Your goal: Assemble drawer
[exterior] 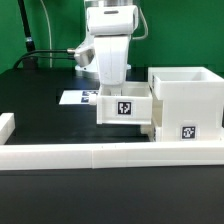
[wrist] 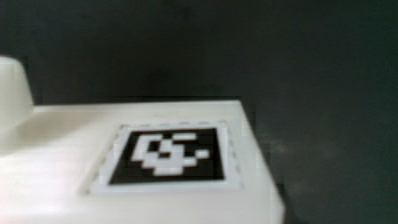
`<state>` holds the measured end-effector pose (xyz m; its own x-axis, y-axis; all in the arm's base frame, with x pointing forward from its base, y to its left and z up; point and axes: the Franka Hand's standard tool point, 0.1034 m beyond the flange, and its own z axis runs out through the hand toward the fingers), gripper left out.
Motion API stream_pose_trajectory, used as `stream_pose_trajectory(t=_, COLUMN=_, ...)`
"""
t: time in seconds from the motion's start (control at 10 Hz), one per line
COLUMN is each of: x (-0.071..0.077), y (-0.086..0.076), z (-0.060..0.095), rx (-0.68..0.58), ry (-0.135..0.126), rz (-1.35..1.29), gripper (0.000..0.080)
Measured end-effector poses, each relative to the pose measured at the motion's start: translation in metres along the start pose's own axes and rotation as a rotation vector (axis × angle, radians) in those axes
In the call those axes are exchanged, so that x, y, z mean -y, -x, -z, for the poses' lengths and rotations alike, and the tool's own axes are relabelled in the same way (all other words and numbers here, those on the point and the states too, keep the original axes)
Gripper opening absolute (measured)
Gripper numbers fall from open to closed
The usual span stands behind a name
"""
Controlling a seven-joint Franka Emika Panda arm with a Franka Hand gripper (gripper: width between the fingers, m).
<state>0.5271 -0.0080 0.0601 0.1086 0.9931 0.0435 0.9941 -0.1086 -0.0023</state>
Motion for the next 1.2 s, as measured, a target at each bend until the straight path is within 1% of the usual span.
stream_pose_trajectory(t=0.1, x=-0.0005, y=-0.0002, z=-0.0001, rx=-0.001, ry=0.005, rz=-0.002, gripper=0.0042)
stream_pose_trajectory(t=0.2, x=-0.0008, y=-0.0006, z=-0.0007, rx=-0.003, ry=0.018, rz=-0.002, gripper=0.0042)
stream_pose_trajectory(t=0.4, x=-0.0002, y=-0.0005, z=-0.0012, rx=-0.003, ry=0.015, rz=-0.002, gripper=0.0042)
stream_pose_trajectory(t=0.5, x=-0.0016, y=-0.0012, z=-0.0009, rx=-0.005, ry=0.026, rz=-0.001, gripper=0.0042)
stream_pose_trajectory(t=0.6, x=-0.0029, y=-0.0021, z=-0.0009, rx=-0.008, ry=0.045, rz=0.0, gripper=0.0042)
stream_pose_trajectory(t=0.7, x=-0.0011, y=-0.0012, z=-0.0021, rx=-0.007, ry=0.036, rz=-0.001, gripper=0.0042)
stream_pose_trajectory(t=1.0, x=-0.0006, y=-0.0011, z=-0.0029, rx=-0.007, ry=0.034, rz=-0.002, gripper=0.0042)
stream_pose_trajectory(t=1.2, x=0.0002, y=-0.0086, z=-0.0039, rx=0.0, ry=0.031, rz=0.028, gripper=0.0042)
